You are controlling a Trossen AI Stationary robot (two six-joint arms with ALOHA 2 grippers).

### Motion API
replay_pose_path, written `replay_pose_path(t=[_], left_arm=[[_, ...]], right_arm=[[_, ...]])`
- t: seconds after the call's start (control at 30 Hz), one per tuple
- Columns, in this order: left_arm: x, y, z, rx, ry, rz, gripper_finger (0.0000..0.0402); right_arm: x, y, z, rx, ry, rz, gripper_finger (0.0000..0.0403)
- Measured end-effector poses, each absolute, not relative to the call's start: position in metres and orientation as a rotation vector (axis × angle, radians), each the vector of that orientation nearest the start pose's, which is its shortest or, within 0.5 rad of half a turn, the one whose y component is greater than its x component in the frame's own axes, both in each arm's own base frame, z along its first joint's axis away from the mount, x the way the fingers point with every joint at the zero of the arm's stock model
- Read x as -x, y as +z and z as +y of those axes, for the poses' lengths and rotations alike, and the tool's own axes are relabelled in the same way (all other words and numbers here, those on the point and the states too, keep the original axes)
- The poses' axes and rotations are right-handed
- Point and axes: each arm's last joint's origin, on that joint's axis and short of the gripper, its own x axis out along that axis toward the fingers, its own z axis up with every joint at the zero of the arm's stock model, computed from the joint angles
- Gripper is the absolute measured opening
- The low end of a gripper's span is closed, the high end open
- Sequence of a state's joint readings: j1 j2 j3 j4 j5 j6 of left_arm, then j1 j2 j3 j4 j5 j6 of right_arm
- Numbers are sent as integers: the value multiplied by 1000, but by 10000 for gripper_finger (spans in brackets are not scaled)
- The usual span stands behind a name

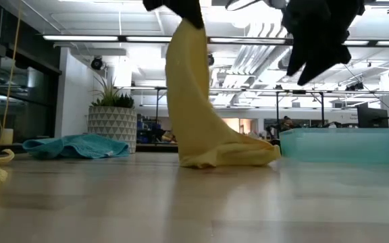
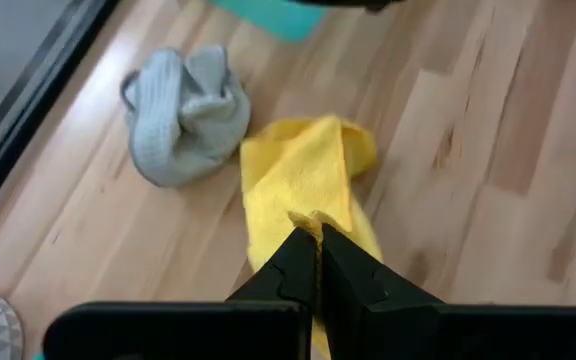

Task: Fold microfiber towels
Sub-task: Fold the right yellow microfiber cloth

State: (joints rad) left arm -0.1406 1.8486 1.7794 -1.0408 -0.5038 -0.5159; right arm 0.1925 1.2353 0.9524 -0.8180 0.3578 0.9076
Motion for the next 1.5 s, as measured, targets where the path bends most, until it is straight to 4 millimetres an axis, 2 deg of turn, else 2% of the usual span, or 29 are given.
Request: replay_pose_path(t=[0.13, 0.27, 0.4, 0.53, 0.63, 0.77, 0.97, 1.17, 1.33, 1.5], left_arm=[[-387, 297, -41, 73, 594, 1016, 0], [-392, 277, -41, 34, 609, 1096, 0], [-386, 246, -40, 37, 621, 1142, 0], [-375, 219, -39, 73, 632, 1218, 0], [-369, 203, -38, 83, 656, 1238, 0], [-363, 182, -39, 178, 659, 1238, 0], [-355, 155, -40, 303, 666, 1234, 0], [-347, 143, -39, 371, 710, 1235, 0], [-348, 143, -39, 384, 713, 1227, 0], [-348, 143, -40, 403, 708, 1227, 0]], right_arm=[[-230, 250, 38, -473, -534, 974, 226], [-229, 246, 46, -350, -437, 1031, 226], [-224, 231, 54, -275, -386, 1084, 226], [-223, 212, 59, -281, -319, 1055, 226], [-230, 198, 62, -280, -219, 960, 226], [-240, 183, 58, -190, -161, 854, 226], [-260, 164, 46, 14, -159, 910, 226], [-280, 145, 37, 144, -192, 982, 226], [-292, 146, 35, 224, -226, 981, 226], [-293, 149, 30, 271, -267, 975, 226]])
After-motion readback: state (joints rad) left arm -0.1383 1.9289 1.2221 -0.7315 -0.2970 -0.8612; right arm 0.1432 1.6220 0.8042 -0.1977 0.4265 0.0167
